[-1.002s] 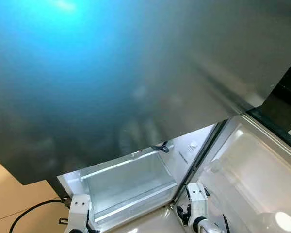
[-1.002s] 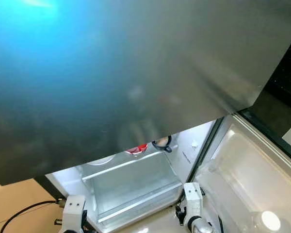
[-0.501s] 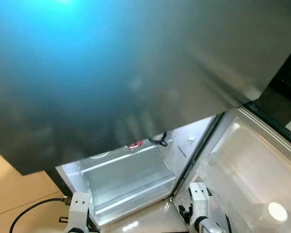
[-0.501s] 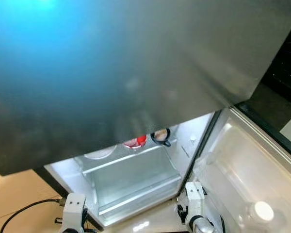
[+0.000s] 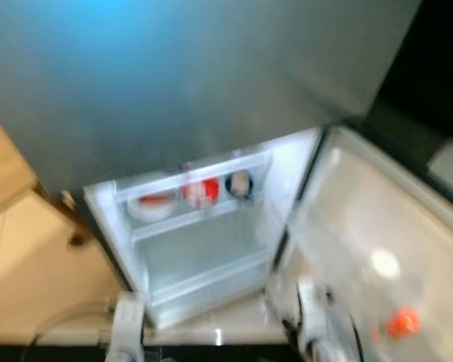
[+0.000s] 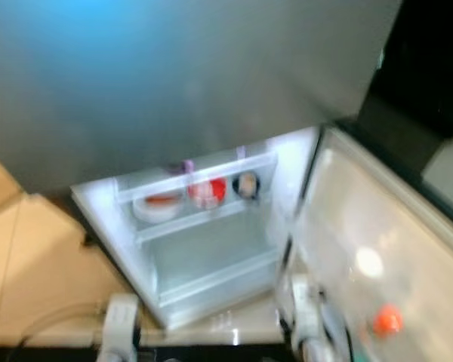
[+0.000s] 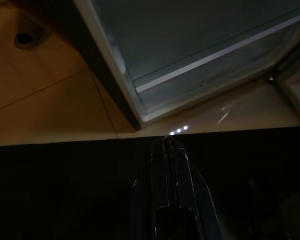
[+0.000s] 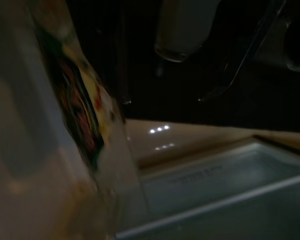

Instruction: Restocking fridge

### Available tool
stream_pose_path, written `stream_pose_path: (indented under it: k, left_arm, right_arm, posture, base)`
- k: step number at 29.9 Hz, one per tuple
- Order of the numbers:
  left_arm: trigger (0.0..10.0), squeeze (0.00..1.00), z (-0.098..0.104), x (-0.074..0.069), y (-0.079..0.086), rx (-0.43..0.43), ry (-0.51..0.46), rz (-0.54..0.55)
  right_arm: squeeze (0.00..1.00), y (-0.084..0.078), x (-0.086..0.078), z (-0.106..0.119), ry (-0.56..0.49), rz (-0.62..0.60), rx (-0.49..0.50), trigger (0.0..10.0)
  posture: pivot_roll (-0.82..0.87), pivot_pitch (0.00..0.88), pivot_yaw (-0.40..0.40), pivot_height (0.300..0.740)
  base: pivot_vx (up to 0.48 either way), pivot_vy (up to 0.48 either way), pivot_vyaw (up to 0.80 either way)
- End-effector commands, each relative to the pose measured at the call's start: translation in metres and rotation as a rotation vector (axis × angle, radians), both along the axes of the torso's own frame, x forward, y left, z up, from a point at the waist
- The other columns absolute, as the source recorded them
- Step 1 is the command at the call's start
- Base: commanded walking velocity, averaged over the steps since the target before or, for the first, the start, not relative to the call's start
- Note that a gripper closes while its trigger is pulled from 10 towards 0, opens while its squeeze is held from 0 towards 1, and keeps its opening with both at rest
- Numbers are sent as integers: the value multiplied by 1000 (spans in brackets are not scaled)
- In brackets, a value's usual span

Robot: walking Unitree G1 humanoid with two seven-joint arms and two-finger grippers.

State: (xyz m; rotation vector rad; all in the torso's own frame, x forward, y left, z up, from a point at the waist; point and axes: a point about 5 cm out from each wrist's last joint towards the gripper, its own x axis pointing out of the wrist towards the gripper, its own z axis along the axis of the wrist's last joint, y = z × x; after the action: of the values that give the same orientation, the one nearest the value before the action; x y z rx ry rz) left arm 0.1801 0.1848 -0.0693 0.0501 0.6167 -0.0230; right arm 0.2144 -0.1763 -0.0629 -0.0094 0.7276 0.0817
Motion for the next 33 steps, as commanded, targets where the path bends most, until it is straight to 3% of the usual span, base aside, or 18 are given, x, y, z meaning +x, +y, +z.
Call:
stream_pose_path:
  k: [1, 21, 33]
  left_arm:
    - [10000, 0, -3, -5, 2, 2, 21, 12]
    - [10000, 0, -5, -11, 5, 7, 41, 11]
    - [10000, 0, -6, -10, 4, 17, 50, 1]
  right_arm:
    - [0, 2, -4, -3, 13, -4, 3, 10000]
    - [0, 3, -5, -3, 17, 16, 16, 10000]
    - [0, 6, -6, -3, 12, 34, 52, 10000]
  posture:
    - [-110, 91, -29, 740]
    - [-111, 91, -31, 740]
    - [-116, 92, -29, 740]
  base:
    - [-364, 0, 0]
    - [-365, 0, 0]
    - [0, 0, 0]
